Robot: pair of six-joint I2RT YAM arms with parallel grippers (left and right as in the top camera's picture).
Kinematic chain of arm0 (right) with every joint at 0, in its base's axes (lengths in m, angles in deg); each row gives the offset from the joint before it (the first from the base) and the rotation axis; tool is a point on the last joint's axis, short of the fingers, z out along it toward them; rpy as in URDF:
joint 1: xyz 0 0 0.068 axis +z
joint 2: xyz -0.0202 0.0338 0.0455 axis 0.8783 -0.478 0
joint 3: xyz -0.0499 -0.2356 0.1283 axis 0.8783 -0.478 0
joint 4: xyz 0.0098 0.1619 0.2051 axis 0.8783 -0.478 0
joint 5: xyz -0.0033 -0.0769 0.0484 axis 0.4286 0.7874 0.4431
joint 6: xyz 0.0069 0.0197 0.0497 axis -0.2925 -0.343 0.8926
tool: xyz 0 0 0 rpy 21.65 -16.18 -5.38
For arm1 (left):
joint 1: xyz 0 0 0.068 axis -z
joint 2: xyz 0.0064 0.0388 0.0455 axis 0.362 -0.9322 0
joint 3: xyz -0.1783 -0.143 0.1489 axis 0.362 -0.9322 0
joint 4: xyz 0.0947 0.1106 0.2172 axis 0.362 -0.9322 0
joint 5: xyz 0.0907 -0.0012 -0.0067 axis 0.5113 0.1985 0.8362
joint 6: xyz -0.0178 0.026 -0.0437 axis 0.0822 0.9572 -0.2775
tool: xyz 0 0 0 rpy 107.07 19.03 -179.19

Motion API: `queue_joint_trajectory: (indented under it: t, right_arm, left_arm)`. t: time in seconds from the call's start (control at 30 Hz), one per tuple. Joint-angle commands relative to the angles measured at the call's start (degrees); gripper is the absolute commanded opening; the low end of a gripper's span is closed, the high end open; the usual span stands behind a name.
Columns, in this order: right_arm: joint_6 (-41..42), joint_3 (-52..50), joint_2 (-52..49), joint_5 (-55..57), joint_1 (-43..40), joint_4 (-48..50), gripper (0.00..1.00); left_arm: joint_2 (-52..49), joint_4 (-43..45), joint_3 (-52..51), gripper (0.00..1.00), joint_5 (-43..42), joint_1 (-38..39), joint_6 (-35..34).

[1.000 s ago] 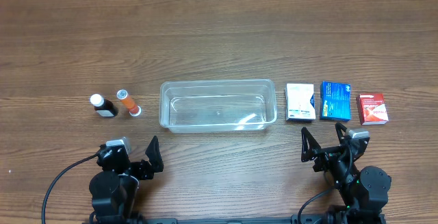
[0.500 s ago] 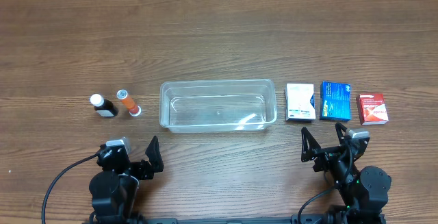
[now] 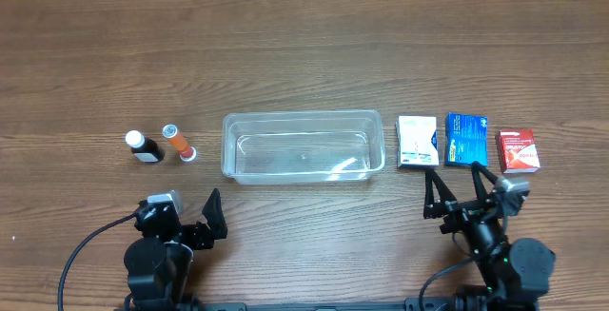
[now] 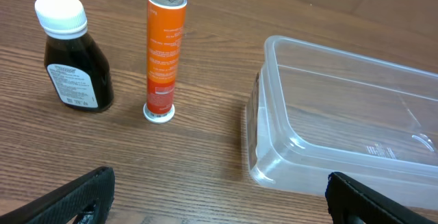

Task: Pack container
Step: 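Reach the right gripper to the white box and grasp it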

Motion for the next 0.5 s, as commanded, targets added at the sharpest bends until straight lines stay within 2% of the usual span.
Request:
queue_joint_trajectory:
  t: [0.0, 0.13, 0.17, 0.23, 0.3, 0.4, 0.47]
  right_arm:
    - [0.6, 13.8, -7.5, -0.5, 0.3, -4.1, 1.0]
    - [-1.5, 32.1, -26.0, 4.7, 0.3, -21.6, 1.0]
    - [-2.3, 40.8, -35.7, 6.4, 0.3, -29.2, 1.0]
    - [-5.1, 48.8, -44.3, 6.4, 0.3, -35.6, 1.0]
    - [-6.2, 61.4, -57.7, 6.4, 0.3, -45.9, 1.0]
    - [-5.0, 68.0, -70.8, 2.4, 0.3, -50.0, 1.0]
    - [-4.8, 68.0, -75.5, 1.4, 0.3, -49.9, 1.0]
  left_arm:
    - [0.6, 0.2, -0.2, 1.0, 0.8, -0.4, 0.7]
    - [0.6, 0.2, -0.2, 1.0, 0.8, -0.4, 0.7]
    - [0.6, 0.2, -0.2, 1.0, 0.8, -0.4, 0.7]
    - [0.6, 0.2, -0.2, 1.0, 0.8, -0.4, 0.7]
    - [0.6, 0.2, -0.2, 1.0, 0.8, -0.4, 0.7]
    - [0.6, 0.2, -0.2, 1.0, 0.8, -0.4, 0.7]
    - [0.6, 0.2, -0.2, 1.0, 0.8, -0.4, 0.7]
